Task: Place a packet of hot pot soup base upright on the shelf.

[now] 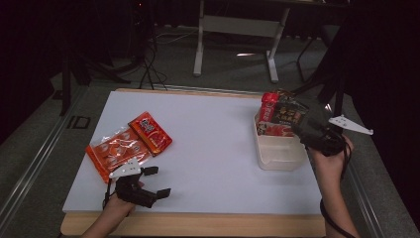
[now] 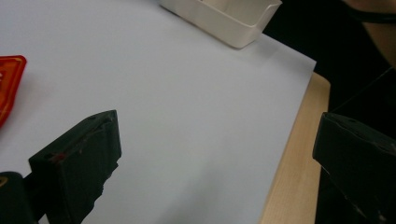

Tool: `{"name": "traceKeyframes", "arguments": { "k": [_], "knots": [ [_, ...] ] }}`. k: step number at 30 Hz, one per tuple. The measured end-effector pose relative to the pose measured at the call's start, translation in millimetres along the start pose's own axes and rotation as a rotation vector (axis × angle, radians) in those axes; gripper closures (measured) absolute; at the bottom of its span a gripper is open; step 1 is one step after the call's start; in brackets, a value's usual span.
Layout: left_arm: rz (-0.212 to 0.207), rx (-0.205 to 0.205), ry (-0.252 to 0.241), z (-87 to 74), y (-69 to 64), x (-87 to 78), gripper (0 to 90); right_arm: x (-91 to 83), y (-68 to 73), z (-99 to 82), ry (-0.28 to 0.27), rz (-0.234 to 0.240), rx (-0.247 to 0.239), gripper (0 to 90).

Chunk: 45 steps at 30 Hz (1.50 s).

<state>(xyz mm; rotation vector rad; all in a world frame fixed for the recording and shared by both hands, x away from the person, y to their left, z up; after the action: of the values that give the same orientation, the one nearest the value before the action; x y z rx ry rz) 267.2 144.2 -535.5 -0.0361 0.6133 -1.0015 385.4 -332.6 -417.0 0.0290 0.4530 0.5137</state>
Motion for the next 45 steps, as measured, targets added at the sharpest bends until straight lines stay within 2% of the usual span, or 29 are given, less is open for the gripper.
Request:
{"name": "traceKeyframes", "arguments": {
  "k": [2, 3, 7, 9, 10, 12, 14, 15, 18, 19, 23, 25, 26, 28, 29, 31, 32, 33, 34, 36, 37, 38, 39, 40, 41, 42, 43, 44, 45],
  "knots": [
    [0.002, 0.003, 0.003, 1.1, 0.7, -1.8, 1.3, -6.1, 14.7, -1.1, -0.021, 0.055, 0.000, 13.6],
    [0.015, 0.010, 0.005, 1.7, 1.2, -3.0, 1.3, -6.1, 14.7, -1.1, -0.021, 0.055, 0.000, 13.6],
    [0.028, 0.021, 0.001, 5.1, 2.3, -9.4, 1.4, -13.4, 32.6, -5.3, -0.030, 0.091, -0.007, 13.7],
    [0.034, 0.023, 0.000, 6.3, 3.1, -12.4, 2.1, -15.7, 39.8, -7.9, -0.027, 0.103, -0.023, 13.6],
    [0.034, 0.024, -0.001, 6.5, 3.0, -13.4, 2.2, -17.0, 48.3, -11.5, -0.020, 0.112, -0.049, 13.6],
    [0.045, 0.041, 0.010, 6.7, 2.6, -15.5, 2.2, -17.0, 52.1, -13.5, -0.011, 0.106, -0.067, 13.7],
    [0.054, 0.056, 0.026, 7.5, 2.8, -18.4, 2.2, -16.1, 59.9, -18.1, 0.004, 0.125, -0.087, 13.9],
    [0.058, 0.061, 0.027, 7.8, 3.0, -20.3, 2.8, -14.0, 67.8, -23.1, 0.011, 0.153, -0.109, 14.4],
    [0.076, 0.067, 0.006, 9.1, 5.0, -28.7, 6.1, -12.2, 75.2, -27.3, 0.026, 0.174, -0.124, 14.4],
    [0.090, 0.071, 0.007, 9.2, 6.4, -31.2, 6.2, -11.4, 84.1, -30.7, 0.027, 0.176, -0.152, 14.4],
    [0.107, 0.056, 0.012, 8.2, 15.0, -40.5, 10.6, -9.1, 95.3, -33.9, 0.033, 0.191, -0.170, 14.3],
    [0.136, 0.051, 0.024, 7.2, 20.8, -45.3, 14.8, -7.9, 104.8, -36.7, 0.035, 0.230, -0.174, 14.3],
    [0.157, 0.037, 0.025, 6.6, 27.5, -51.9, 16.2, -8.0, 107.5, -37.8, 0.036, 0.232, -0.179, 14.3],
    [0.176, 0.030, 0.030, 6.4, 31.4, -55.0, 16.2, -8.8, 110.3, -38.8, 0.035, 0.243, -0.179, 14.3],
    [0.187, 0.024, 0.034, 6.1, 35.2, -58.5, 20.7, -11.3, 114.5, -40.2, 0.034, 0.254, -0.182, 14.3],
    [0.220, 0.013, 0.033, 5.4, 43.9, -66.5, 21.9, -14.8, 118.3, -41.1, 0.040, 0.271, -0.172, 14.3],
    [0.273, 0.014, 0.050, 4.3, 53.9, -74.1, 23.0, -17.1, 120.9, -41.4, 0.043, 0.283, -0.158, 14.3],
    [0.273, 0.014, 0.050, 4.3, 53.9, -74.1, 28.8, -17.1, 120.9, -41.4, 0.043, 0.283, -0.158, 14.3],
    [0.296, -0.015, 0.043, 3.8, 64.4, -82.0, 34.0, -21.9, 128.2, -41.5, 0.039, 0.298, -0.173, 14.3],
    [0.307, -0.033, 0.045, 3.3, 70.3, -85.2, 39.1, -25.1, 133.5, -41.7, 0.034, 0.309, -0.191, 14.4],
    [0.346, -0.041, 0.051, 3.0, 76.0, -88.6, 39.1, -25.1, 133.5, -41.7, 0.034, 0.309, -0.191, 14.4],
    [0.370, -0.053, 0.051, 2.9, 81.9, -92.5, 46.0, -27.4, 137.5, -42.6, 0.034, 0.311, -0.218, 14.4],
    [0.383, -0.059, 0.052, 3.2, 85.1, -94.6, 46.5, -27.9, 138.2, -43.0, 0.035, 0.314, -0.215, 14.4],
    [0.398, -0.059, 0.056, 3.4, 88.8, -97.5, 53.6, -28.4, 138.8, -43.6, 0.036, 0.325, -0.206, 14.4],
    [0.414, -0.056, 0.057, 3.8, 92.1, -100.2, 53.6, -28.4, 138.8, -43.6, 0.036, 0.325, -0.206, 14.4],
    [0.446, -0.054, 0.062, 4.1, 97.0, -103.6, 58.2, -28.5, 139.0, -44.1, 0.036, 0.328, -0.201, 14.4],
    [0.457, -0.058, 0.061, 4.2, 100.0, -105.6, 62.4, -28.4, 138.6, -44.6, 0.036, 0.325, -0.205, 14.5],
    [0.455, -0.066, 0.059, 4.0, 104.9, -108.8, 71.4, -27.7, 137.8, -45.8, 0.038, 0.324, -0.205, 14.7],
    [0.483, -0.066, 0.059, 3.9, 108.0, -110.7, 71.4, -27.7, 137.8, -45.8, 0.038, 0.324, -0.205, 14.7]
  ]
}}
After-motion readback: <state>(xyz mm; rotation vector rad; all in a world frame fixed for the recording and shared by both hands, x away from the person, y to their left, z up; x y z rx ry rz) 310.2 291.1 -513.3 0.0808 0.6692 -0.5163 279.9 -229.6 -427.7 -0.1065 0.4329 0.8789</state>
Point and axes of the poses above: each handheld gripper's, and its own axes: x roughly forward along the jaws, z roughly out of its top, y roughly to its left, the point moved 5 cm from there along x, roughly forward along the jaws, and after that the axes turned 5 degrees about y, right-handed, at the moved point
